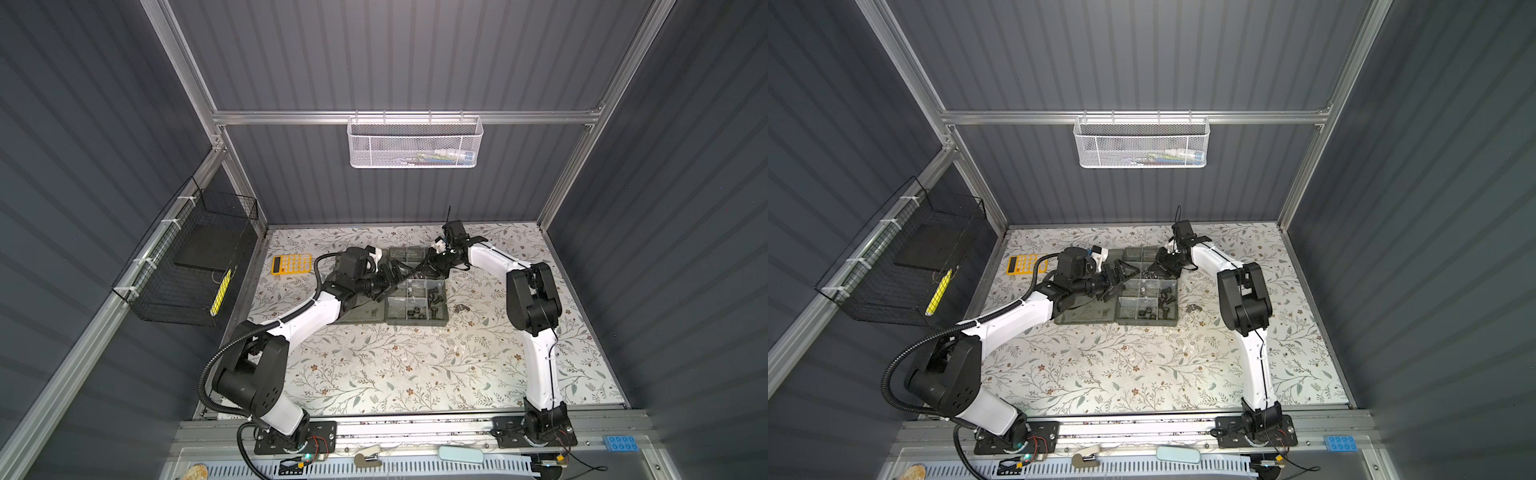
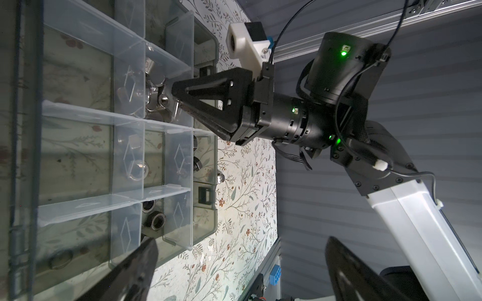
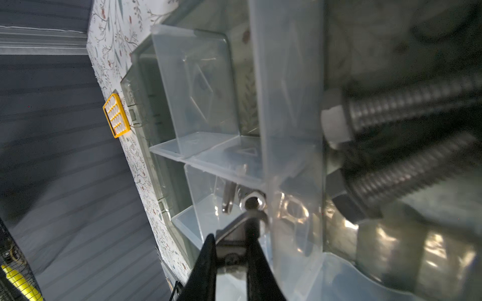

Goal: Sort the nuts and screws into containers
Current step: 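Lower the wing nut into the compartment and open the right gripper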

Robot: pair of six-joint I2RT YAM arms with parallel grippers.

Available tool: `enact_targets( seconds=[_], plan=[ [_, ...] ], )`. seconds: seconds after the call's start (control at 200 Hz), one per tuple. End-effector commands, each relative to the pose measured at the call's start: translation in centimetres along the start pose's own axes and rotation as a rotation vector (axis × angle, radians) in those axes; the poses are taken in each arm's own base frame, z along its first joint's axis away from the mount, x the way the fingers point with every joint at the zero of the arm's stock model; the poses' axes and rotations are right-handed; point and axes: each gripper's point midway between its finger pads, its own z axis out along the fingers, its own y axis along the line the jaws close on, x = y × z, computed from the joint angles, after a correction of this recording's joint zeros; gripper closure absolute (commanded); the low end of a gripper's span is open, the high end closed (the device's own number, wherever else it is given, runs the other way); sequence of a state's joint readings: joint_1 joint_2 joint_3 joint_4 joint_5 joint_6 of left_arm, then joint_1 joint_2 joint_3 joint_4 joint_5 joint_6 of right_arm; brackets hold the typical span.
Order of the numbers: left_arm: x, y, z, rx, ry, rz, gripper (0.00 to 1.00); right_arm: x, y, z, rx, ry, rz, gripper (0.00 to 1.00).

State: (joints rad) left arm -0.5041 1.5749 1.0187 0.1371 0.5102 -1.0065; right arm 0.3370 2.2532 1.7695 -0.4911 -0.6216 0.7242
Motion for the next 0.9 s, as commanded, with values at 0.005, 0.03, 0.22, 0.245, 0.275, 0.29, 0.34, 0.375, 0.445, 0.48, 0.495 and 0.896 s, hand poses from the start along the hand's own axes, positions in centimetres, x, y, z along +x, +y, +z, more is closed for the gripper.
enact_targets(
  seconds=[0.005, 0.03, 0.22, 0.245, 0.275, 0.29, 0.34, 0.375, 0.445, 0.48, 0.495, 0.896],
  plan=[
    [0.0, -0.6, -0.7, 0.026, -0.001, 0.010, 0.00, -0.3, -0.3, 0.0, 0.043, -0.014, -0.025, 0.77],
    [0.0, -0.6, -0.7, 0.026, -0.001, 0.009, 0.00, -0.4, -0.3, -0.1, 0.047, -0.016, -0.026, 0.75],
    [0.1, -0.6, -0.8, 0.026, 0.000, 0.010, 0.00, -0.5, -0.2, -0.4, 0.064, -0.025, -0.037, 0.69],
    [0.1, -0.6, -0.8, 0.026, -0.002, 0.010, 0.00, -0.5, -0.2, -0.5, 0.066, -0.024, -0.038, 0.69],
    [0.1, -0.6, -0.8, 0.026, -0.002, 0.010, 0.00, -0.5, -0.1, -0.6, 0.068, -0.025, -0.040, 0.68],
    [0.1, -0.6, -0.8, 0.026, -0.002, 0.010, 0.00, -0.4, -0.2, -0.7, 0.070, -0.026, -0.039, 0.68],
    [0.1, -0.6, -0.8, 0.027, -0.002, 0.009, 0.00, -0.4, -0.1, -0.9, 0.071, -0.027, -0.044, 0.68],
    [0.1, -0.5, -0.8, 0.027, -0.001, 0.009, 0.00, -0.4, 0.1, -1.1, 0.071, -0.030, -0.049, 0.67],
    [0.2, -0.6, -0.8, 0.030, -0.001, 0.009, 0.00, -0.3, 0.4, -1.6, 0.072, -0.039, -0.058, 0.66],
    [0.2, -0.6, -0.8, 0.030, 0.000, 0.010, 0.00, -0.3, 0.6, -2.0, 0.073, -0.043, -0.063, 0.65],
    [0.2, -0.6, -0.9, 0.030, 0.000, 0.008, 0.00, -0.3, 0.7, -2.1, 0.073, -0.047, -0.064, 0.64],
    [0.6, -1.3, -1.7, 0.038, 0.002, 0.032, 0.00, 0.2, 3.4, -7.3, 0.079, -0.141, -0.145, 0.48]
  ],
)
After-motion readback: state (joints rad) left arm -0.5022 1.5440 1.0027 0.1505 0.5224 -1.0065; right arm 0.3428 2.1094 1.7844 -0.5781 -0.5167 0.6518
